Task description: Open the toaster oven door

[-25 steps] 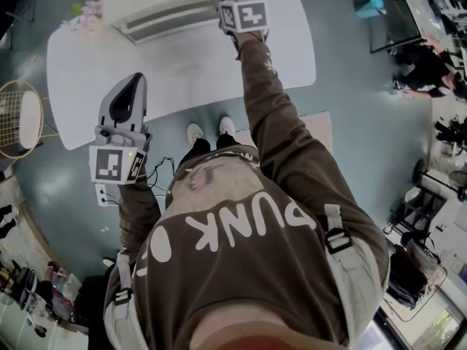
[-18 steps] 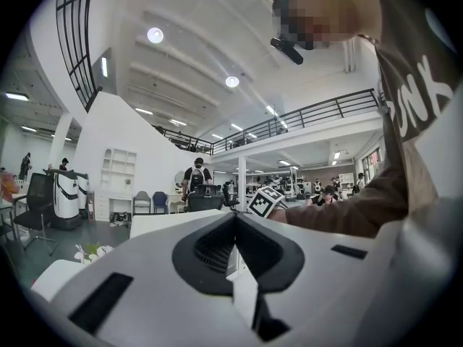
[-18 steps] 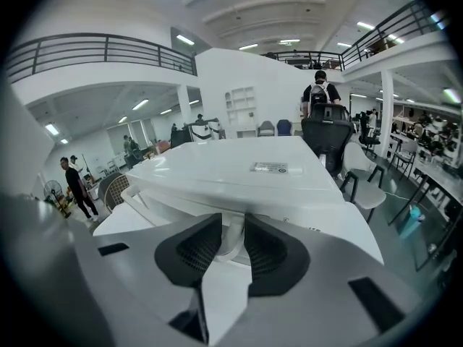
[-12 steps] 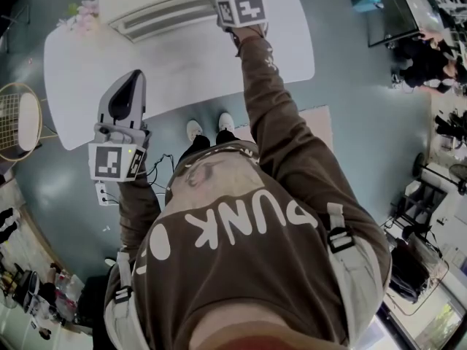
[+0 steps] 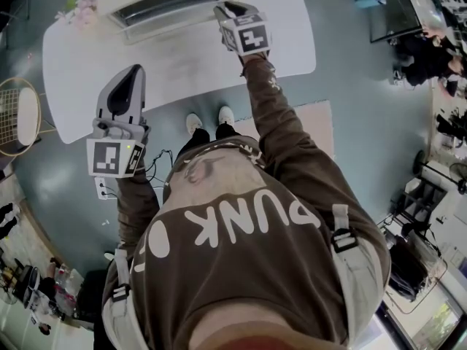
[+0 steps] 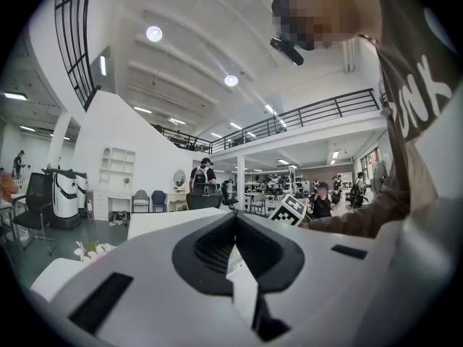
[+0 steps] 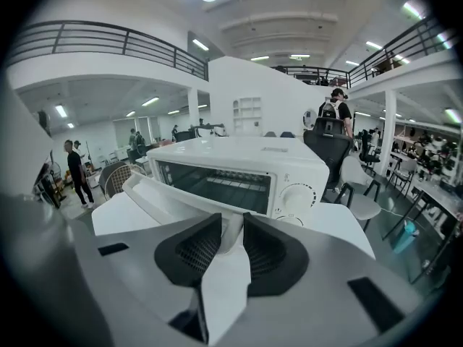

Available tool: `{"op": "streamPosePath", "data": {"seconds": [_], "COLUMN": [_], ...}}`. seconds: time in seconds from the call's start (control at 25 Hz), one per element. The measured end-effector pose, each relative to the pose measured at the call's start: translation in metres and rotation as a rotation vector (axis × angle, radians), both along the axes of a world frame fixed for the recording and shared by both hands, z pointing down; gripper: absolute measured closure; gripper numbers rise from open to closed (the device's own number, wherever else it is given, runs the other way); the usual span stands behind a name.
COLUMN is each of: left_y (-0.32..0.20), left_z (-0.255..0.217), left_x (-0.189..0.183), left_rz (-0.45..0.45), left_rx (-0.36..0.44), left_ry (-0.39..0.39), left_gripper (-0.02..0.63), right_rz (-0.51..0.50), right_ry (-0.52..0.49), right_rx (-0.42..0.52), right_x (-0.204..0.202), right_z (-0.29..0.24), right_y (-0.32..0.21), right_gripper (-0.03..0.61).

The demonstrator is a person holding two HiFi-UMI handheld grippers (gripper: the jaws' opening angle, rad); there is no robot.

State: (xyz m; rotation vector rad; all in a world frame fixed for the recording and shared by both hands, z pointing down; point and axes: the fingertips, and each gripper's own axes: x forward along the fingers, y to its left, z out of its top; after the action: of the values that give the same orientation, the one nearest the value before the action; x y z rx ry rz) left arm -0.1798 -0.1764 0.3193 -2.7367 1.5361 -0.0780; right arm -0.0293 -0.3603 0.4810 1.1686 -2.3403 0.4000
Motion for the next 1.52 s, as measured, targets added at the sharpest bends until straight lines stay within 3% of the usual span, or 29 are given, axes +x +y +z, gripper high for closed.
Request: {"op": "streamPosePath", "data": {"seconds": [0.52, 1.12, 1.52], "left_y": [0.001, 0.002, 0.003], "left_z": [0.001, 0.009, 0.016], "left_x": [0.007, 0.009, 0.009], "left_rz": [0.015, 0.029, 0.038], "left_rx": [-0.003, -0.027, -0.044], "left_ry": [-0.003, -0.009, -0.018], "left_gripper": [0.611, 0.611, 0.611], "right_rz": [0.021, 0.039, 0.078], "right_ry": [0.038, 0.055, 0.104], "right_rx": [0.076, 0.078, 0.133], "right_x": [0.010, 0.019, 0.022], "right_z": [0.027, 0.056, 0.085], "right_y": [0.038, 0.069, 0.091], "right_gripper": [0.476, 0.482, 0.482]}}
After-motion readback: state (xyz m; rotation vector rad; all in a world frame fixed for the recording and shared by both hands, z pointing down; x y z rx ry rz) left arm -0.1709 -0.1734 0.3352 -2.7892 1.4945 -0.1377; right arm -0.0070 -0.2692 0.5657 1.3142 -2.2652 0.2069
